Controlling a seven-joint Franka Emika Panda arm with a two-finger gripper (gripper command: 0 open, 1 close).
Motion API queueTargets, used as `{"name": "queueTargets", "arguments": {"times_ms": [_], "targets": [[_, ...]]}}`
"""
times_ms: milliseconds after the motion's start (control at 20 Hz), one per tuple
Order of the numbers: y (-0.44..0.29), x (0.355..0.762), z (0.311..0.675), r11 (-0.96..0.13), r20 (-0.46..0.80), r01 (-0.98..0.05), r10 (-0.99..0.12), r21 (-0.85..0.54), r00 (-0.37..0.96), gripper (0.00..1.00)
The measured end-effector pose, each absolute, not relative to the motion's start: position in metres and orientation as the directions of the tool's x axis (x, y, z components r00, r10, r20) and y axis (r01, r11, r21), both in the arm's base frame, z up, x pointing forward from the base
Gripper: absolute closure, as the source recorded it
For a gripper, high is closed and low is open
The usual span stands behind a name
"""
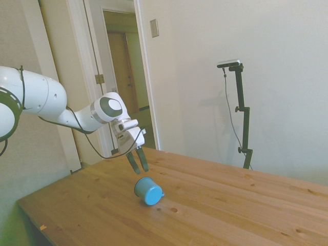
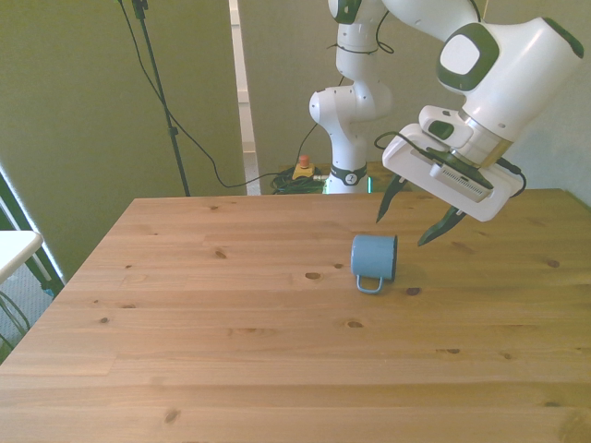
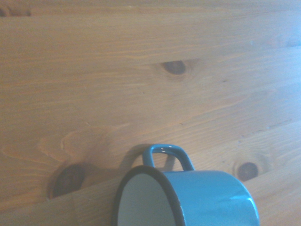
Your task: Flip the mug upright
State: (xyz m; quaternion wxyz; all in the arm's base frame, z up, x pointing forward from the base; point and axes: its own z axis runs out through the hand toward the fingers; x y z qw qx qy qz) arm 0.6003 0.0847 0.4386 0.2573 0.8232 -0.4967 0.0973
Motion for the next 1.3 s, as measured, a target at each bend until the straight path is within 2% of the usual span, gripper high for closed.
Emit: {"name": "queueTargets", "arguments": {"times_ms": [250, 950, 1300], "targets": [[0.105, 0.608, 0.42, -0.299, 0.491, -0.882, -0.743, 0.365, 0.455, 0.0], [0.102, 0.622, 0.363, -0.161, 0.581, -0.858, -0.675, 0.487, 0.456, 0.0], [0.096, 0.62, 0.363, -0.126, 0.612, -0.848, -0.639, 0.514, 0.466, 0.0]]}}
